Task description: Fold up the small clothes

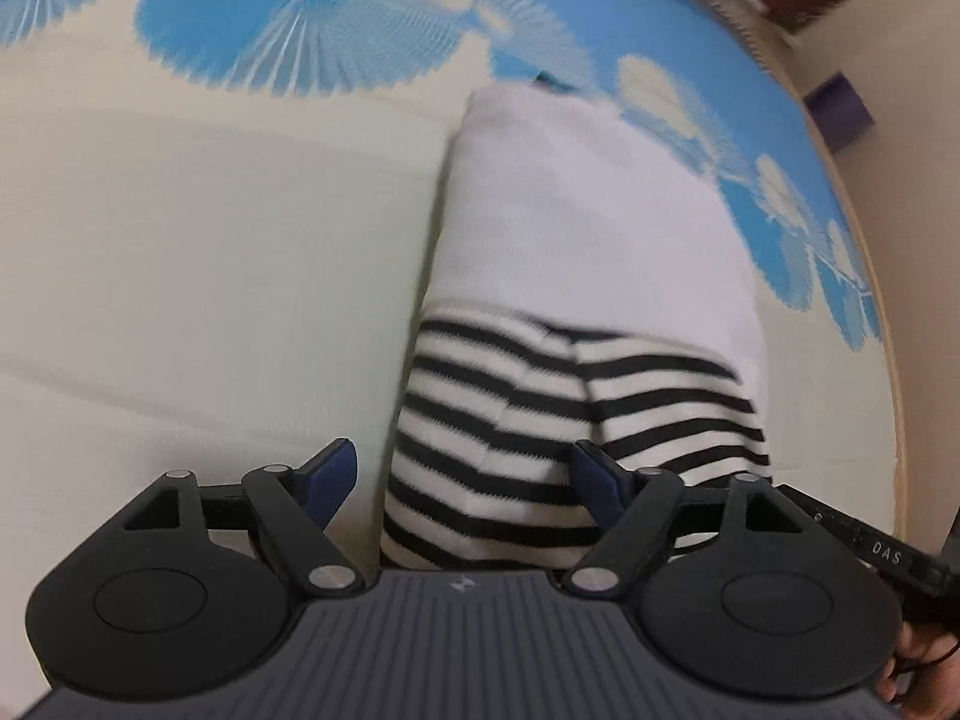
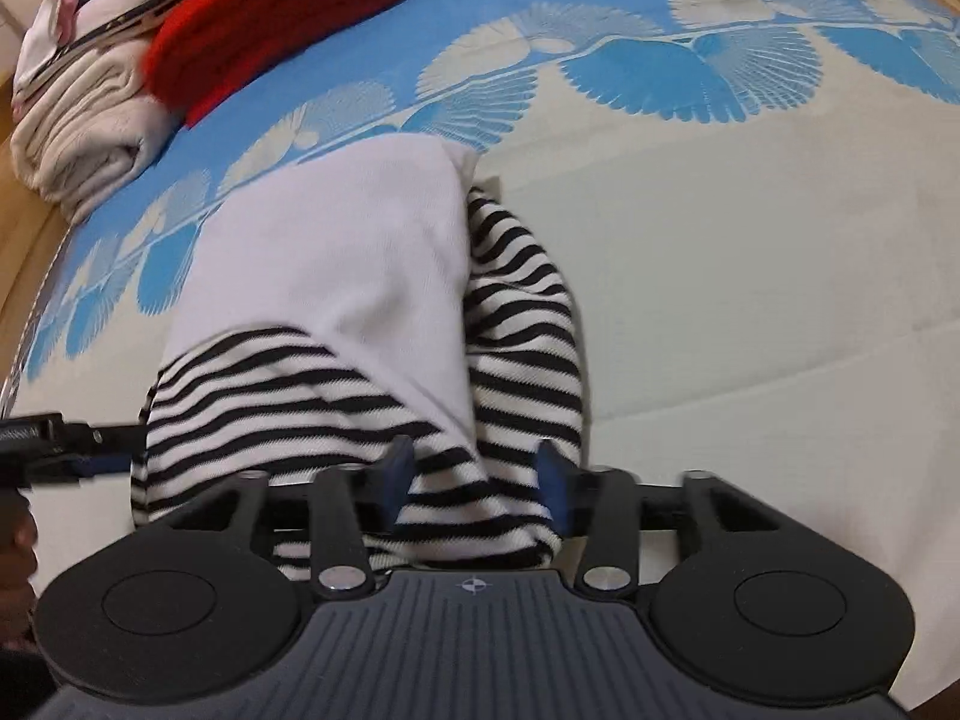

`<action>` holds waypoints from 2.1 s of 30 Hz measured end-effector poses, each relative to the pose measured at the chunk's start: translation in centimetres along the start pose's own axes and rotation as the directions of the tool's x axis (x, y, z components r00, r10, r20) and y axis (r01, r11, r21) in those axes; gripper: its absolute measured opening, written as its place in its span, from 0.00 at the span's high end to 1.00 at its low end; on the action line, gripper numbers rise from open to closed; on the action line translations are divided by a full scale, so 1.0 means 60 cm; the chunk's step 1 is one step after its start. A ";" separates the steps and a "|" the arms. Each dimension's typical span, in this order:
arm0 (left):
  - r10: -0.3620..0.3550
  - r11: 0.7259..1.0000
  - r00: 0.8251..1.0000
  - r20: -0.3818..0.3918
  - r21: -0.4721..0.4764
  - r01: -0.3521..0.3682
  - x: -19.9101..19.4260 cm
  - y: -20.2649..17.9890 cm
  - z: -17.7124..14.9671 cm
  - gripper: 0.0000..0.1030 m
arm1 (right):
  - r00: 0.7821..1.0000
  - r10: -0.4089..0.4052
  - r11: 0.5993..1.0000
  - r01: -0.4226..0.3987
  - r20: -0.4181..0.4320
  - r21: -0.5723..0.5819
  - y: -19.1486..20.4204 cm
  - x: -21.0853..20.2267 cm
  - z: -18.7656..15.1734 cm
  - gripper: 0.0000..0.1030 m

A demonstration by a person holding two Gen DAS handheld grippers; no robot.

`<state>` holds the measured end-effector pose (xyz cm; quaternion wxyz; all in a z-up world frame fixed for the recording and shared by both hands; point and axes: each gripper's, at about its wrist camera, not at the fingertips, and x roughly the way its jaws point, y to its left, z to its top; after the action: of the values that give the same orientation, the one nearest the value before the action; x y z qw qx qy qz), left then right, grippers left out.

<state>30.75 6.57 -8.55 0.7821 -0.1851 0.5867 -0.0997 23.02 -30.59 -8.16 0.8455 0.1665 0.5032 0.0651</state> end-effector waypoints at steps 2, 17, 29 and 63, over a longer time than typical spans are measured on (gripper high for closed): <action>-0.019 1.000 1.000 -0.014 -0.015 0.019 0.011 0.000 -0.003 0.39 | 0.998 0.008 1.000 -0.009 -0.059 -0.020 0.002 0.017 -0.004 0.58; 0.140 0.954 0.949 0.284 0.219 -0.206 -0.115 -0.067 -0.052 0.21 | 0.964 -0.209 0.970 0.226 0.164 -0.093 0.001 -0.064 -0.013 0.61; 0.145 0.890 0.827 0.543 0.293 -0.348 -0.213 -0.160 -0.256 0.01 | 0.896 -0.105 0.973 0.182 0.431 -0.141 0.078 -0.215 -0.126 0.19; 0.165 0.922 0.877 0.451 0.247 -0.300 -0.138 -0.185 -0.304 0.01 | 0.941 -0.141 0.946 0.220 0.308 -0.240 0.155 -0.163 -0.190 0.15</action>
<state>11.60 -3.59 -1.17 0.9155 -0.0049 0.3989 -0.0520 8.84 -22.12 -1.82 0.9265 0.0099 0.3749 0.0300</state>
